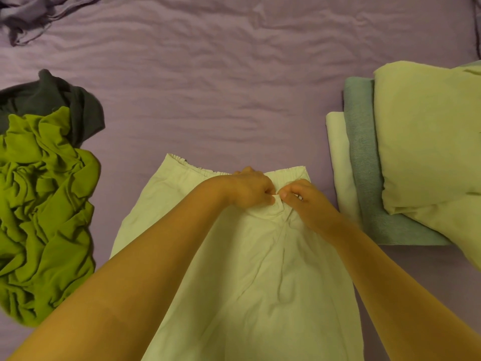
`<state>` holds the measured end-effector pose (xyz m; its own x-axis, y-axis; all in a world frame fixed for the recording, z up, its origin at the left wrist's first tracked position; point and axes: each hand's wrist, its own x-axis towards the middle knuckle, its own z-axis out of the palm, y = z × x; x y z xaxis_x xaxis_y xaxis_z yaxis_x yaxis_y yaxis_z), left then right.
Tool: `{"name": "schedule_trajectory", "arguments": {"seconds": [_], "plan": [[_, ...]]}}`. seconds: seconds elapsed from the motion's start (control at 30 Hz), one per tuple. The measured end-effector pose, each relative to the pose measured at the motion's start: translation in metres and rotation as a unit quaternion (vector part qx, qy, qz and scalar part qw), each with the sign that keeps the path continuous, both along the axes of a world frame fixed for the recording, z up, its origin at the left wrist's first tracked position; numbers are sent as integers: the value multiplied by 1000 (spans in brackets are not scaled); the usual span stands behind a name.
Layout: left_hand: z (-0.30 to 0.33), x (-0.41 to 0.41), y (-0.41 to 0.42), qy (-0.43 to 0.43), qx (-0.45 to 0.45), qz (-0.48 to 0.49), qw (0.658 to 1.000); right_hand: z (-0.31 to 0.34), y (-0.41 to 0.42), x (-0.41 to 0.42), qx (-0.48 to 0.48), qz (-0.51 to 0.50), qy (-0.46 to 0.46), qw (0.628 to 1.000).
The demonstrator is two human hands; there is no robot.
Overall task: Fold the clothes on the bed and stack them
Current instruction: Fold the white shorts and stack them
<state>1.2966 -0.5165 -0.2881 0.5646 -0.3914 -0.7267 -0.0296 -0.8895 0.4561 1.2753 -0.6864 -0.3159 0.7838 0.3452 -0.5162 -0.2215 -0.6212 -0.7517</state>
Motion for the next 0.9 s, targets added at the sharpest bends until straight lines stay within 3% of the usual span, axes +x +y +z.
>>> {"name": "schedule_trajectory", "arguments": {"seconds": [0.2, 0.4, 0.6, 0.77, 0.9], "plan": [[2, 6, 6, 48, -50, 43, 997, -7, 1, -2, -4, -24, -10, 1000], [-4, 0, 7, -24, -69, 12, 997, -7, -3, -1, 14, -5, -6, 1000], [-8, -1, 1, -178, -9, -108, 978, -14, -5, -4, 15, 12, -43, 999], [-17, -9, -3, -260, 56, -112, 958, -13, -4, -6, 8, -13, -68, 998], [-15, -20, 3, -286, 99, -7, 953, -5, 0, -10, -62, 39, -114, 991]]}}
